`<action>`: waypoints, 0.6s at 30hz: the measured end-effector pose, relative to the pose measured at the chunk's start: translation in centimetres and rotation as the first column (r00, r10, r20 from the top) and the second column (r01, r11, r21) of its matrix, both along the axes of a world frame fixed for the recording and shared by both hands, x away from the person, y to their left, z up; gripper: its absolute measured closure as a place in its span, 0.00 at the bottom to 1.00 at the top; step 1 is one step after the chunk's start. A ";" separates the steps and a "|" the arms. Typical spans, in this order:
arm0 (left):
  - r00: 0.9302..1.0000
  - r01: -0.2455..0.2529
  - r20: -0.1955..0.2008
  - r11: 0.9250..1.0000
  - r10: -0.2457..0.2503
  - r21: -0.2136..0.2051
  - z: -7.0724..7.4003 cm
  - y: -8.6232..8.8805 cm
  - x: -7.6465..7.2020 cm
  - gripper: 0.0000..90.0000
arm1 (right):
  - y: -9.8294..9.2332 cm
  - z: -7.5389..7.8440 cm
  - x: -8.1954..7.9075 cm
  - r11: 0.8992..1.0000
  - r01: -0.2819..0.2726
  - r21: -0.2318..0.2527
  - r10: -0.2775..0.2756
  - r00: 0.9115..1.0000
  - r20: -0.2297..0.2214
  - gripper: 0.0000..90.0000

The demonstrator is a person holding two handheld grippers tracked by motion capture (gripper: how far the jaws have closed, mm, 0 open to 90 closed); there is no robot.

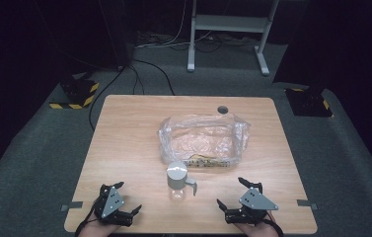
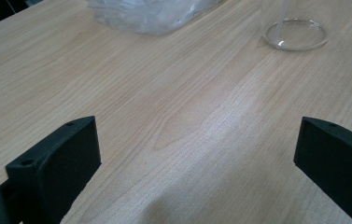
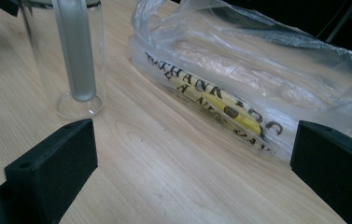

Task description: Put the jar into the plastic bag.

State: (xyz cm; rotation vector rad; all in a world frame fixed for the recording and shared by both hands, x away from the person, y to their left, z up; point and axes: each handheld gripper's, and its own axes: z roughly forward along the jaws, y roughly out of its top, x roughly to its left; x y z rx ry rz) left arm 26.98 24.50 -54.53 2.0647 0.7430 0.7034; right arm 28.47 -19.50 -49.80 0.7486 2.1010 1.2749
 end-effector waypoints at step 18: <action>1.000 0.013 0.000 1.000 -0.013 -0.009 0.0 0.1 -0.1 0.01 | 2.3 2.1 0.2 0.994 -0.063 0.087 0.064 0.998 -0.012 0.00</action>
